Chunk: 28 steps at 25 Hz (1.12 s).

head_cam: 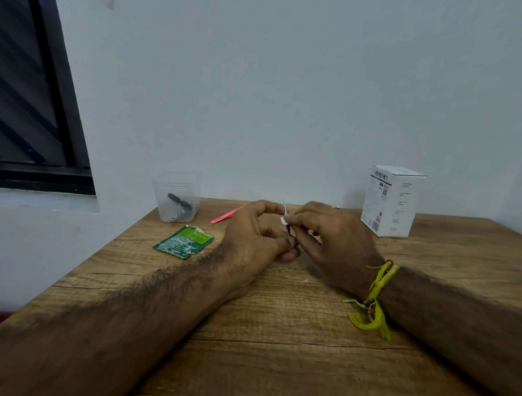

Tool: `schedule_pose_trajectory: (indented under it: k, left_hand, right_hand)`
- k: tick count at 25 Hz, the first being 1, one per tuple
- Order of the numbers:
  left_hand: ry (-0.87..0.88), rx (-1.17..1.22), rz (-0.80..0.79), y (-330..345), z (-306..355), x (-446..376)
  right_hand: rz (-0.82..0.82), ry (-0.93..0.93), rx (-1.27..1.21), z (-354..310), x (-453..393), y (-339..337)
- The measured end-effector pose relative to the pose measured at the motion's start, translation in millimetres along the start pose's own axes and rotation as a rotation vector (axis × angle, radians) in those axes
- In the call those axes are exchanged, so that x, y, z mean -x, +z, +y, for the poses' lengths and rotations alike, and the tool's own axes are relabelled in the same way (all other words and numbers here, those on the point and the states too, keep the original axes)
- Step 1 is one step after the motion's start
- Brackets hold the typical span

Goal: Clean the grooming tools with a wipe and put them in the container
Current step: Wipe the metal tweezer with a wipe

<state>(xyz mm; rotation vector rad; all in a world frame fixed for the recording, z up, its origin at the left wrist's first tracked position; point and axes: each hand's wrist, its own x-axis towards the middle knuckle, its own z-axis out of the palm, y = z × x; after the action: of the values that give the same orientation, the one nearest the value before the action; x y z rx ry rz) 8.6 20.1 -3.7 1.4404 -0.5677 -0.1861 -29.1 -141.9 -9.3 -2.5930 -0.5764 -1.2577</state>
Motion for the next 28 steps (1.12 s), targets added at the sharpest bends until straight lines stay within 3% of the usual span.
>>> schedule_pose_trajectory:
  k: [10,18,28]
  left_hand:
    - [-0.083,0.036,-0.043,-4,3,-3]
    - [-0.147,0.147,0.038,-6,4,-10]
    - [-0.155,0.035,0.111,-5,3,-9]
  right_hand:
    - [-0.077,-0.029,0.075,-1,1,-3]
    - [-0.088,-0.058,0.089,-4,2,-5]
    - [-0.175,-0.199,0.157,-14,3,-15]
